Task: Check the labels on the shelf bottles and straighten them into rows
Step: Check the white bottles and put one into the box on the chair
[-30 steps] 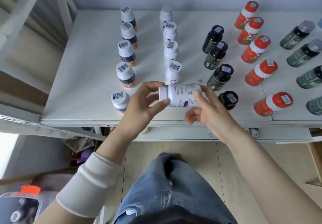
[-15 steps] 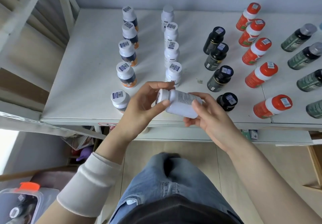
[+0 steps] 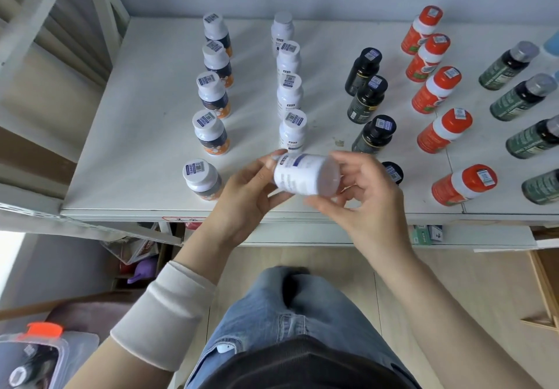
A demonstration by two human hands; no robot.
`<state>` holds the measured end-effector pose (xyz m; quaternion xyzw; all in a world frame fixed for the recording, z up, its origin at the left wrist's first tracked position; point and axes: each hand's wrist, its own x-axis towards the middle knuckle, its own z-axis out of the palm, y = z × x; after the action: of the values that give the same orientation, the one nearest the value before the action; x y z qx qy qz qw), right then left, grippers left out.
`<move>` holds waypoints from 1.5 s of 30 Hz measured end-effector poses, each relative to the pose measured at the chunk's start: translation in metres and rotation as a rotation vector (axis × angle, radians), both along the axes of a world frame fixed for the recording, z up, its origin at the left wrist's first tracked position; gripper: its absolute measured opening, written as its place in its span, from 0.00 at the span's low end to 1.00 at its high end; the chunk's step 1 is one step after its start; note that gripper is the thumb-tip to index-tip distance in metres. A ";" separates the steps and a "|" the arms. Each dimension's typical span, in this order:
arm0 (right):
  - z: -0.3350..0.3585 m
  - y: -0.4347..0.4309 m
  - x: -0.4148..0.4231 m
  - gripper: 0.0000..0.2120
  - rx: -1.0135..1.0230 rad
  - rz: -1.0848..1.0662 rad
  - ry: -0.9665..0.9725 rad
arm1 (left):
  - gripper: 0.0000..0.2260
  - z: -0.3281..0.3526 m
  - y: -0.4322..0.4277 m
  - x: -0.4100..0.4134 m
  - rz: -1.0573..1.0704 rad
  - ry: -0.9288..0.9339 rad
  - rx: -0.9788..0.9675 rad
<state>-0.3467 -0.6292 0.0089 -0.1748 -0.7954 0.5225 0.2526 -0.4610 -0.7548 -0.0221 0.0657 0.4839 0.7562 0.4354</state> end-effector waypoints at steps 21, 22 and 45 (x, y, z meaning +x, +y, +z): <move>-0.008 0.020 -0.014 0.22 0.652 0.066 -0.591 | 0.18 -0.007 0.011 -0.032 -0.227 1.102 -0.265; -0.006 0.023 -0.017 0.22 0.673 0.078 -0.625 | 0.18 -0.011 0.011 -0.032 -0.230 1.151 -0.279; 0.008 0.065 -0.060 0.22 0.741 0.138 -0.680 | 0.23 0.006 0.064 -0.075 -0.156 1.464 -0.779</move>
<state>-0.4072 -0.5644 0.0174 -0.1806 -0.9743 0.1343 -0.0109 -0.5357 -0.6905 -0.0163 0.4189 0.8659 0.2682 0.0533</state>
